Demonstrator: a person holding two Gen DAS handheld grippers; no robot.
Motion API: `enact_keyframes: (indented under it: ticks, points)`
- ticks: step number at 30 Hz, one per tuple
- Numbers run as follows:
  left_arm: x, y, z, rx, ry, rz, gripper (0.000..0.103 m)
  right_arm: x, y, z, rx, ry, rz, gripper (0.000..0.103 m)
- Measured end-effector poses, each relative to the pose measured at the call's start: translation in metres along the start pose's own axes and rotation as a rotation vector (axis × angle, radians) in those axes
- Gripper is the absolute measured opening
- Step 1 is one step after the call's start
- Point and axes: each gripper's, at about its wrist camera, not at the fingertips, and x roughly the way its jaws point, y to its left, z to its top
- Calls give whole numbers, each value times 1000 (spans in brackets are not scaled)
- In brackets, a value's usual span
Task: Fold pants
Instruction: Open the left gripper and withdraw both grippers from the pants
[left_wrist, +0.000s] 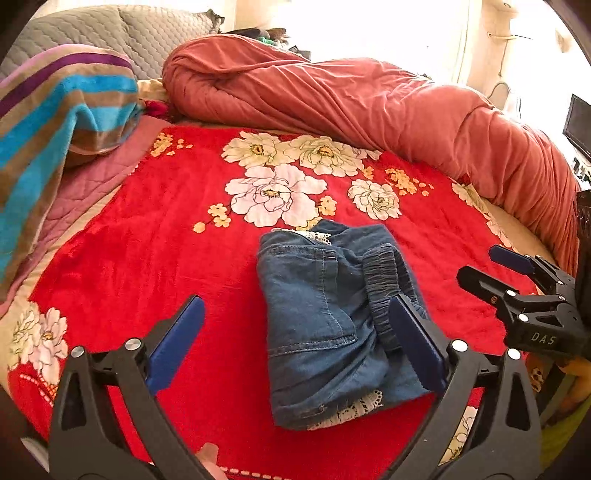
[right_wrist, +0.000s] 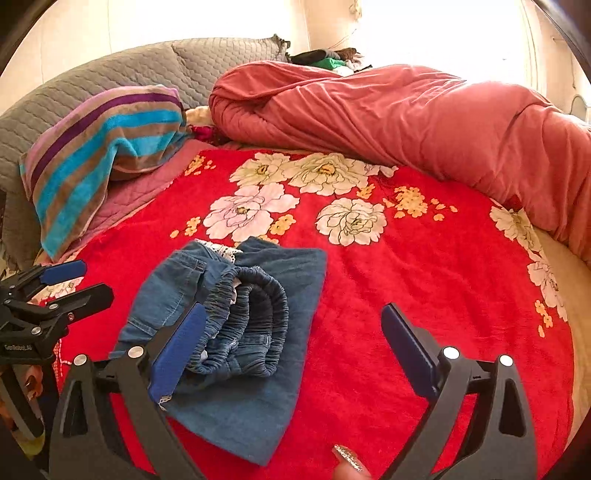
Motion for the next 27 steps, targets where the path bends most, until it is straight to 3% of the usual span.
enact_keyframes:
  ticks: [9, 27]
  points:
    - [-31, 0, -8, 5, -51, 27, 93, -32, 2, -4, 12, -60, 12, 98]
    - [-84, -4, -68, 3, -70, 43, 93, -82, 31, -53, -22, -99, 14, 98]
